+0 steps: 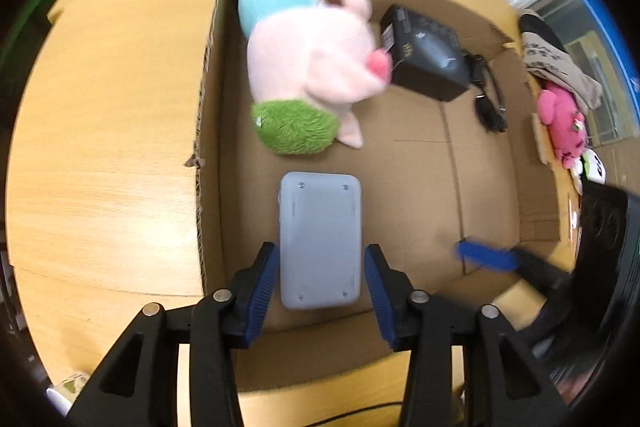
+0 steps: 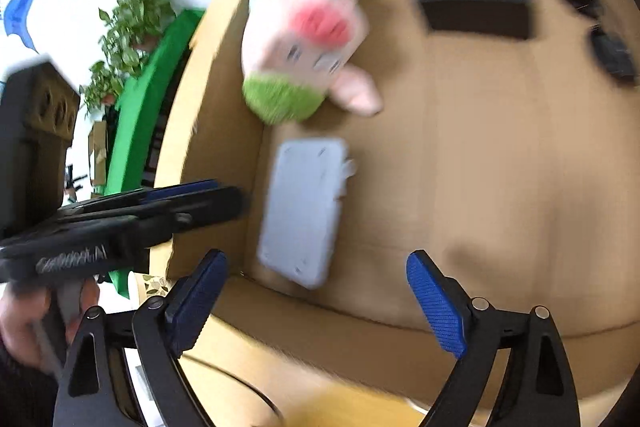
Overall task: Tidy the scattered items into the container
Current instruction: 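Lower the power bank into the box and open the right gripper, then reach the right gripper down to the clear phone case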
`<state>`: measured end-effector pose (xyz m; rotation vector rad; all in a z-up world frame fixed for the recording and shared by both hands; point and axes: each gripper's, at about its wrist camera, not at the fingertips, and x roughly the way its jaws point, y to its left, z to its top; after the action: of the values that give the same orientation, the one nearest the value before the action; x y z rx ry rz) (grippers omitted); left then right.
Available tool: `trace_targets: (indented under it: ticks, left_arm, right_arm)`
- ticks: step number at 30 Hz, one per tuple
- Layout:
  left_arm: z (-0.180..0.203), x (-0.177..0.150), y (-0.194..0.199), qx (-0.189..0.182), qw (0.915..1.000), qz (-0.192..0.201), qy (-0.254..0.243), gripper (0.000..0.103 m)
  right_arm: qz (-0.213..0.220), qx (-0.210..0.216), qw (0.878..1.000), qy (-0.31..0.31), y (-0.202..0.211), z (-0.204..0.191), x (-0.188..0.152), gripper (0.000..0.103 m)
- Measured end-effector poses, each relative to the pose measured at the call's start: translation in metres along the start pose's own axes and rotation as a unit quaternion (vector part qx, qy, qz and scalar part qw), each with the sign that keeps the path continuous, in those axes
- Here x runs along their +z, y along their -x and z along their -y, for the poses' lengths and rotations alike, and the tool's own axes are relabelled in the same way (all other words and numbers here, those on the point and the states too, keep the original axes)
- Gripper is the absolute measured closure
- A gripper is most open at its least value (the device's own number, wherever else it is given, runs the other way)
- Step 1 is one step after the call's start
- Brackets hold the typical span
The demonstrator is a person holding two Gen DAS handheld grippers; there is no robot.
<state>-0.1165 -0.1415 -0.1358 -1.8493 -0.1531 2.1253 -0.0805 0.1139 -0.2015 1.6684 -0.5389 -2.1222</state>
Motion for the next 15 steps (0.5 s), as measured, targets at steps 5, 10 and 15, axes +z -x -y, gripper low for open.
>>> trace_targets:
  ticks: [5,10,15]
  left_arm:
    - [0.023,-0.027,0.004,-0.033,0.9990,-0.004,-0.030,0.059]
    - [0.052,-0.048,-0.022,-0.049,0.9982,-0.016,-0.029,0.059]
    - [0.050,-0.059,-0.029,-0.030,0.9994,0.011,-0.011,0.056]
  right_arm:
    - [0.066,-0.086,0.994,0.003,0.089,0.065,-0.014,0.002]
    - [0.038,-0.173,0.984,0.008,0.118,0.131,-0.030,0.001]
    - [0.026,-0.176,0.984,0.025,0.120,0.138,-0.044,0.001]
